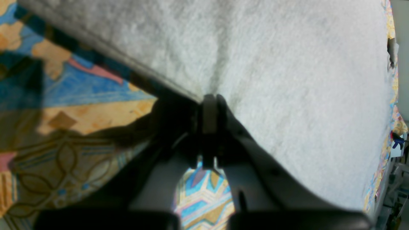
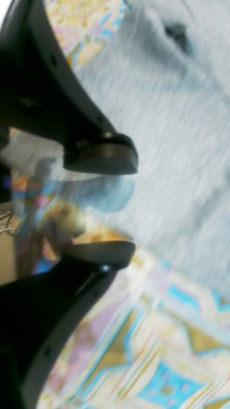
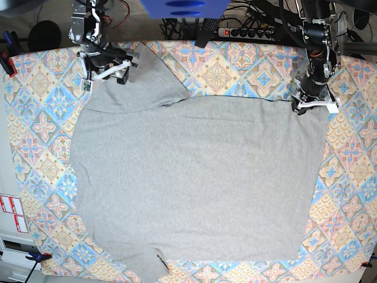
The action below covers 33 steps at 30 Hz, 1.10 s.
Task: Fold the T-shirt properly
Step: 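Pinch the shirt edge with both grippers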
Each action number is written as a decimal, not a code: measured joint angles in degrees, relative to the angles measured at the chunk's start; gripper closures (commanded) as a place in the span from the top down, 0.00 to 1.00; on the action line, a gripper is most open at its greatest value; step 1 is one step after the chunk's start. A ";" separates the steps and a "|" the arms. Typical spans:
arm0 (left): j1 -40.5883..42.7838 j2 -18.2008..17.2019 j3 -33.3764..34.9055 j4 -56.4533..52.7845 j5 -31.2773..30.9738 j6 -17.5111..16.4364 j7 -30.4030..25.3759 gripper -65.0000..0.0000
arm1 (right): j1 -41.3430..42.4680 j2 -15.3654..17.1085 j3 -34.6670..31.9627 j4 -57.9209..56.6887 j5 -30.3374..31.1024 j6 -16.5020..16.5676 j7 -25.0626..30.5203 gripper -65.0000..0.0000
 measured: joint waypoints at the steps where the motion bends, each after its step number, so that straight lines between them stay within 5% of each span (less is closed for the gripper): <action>1: 0.00 0.00 0.00 0.00 0.00 0.00 0.00 0.00 | 0.35 0.02 0.02 -0.44 0.55 0.20 0.22 0.50; 14: -0.07 0.00 0.00 0.00 0.00 0.00 -0.02 0.00 | 2.86 0.17 -0.26 -4.81 0.55 0.26 1.57 0.50; 22: -0.02 0.00 0.00 0.00 0.02 0.00 0.00 0.00 | 3.41 0.33 -6.82 -4.66 -0.07 -0.22 2.58 0.50; 33: -0.02 0.00 0.00 0.00 0.02 0.02 -0.04 0.00 | 3.48 0.33 -7.06 -4.87 0.37 -0.17 1.60 0.12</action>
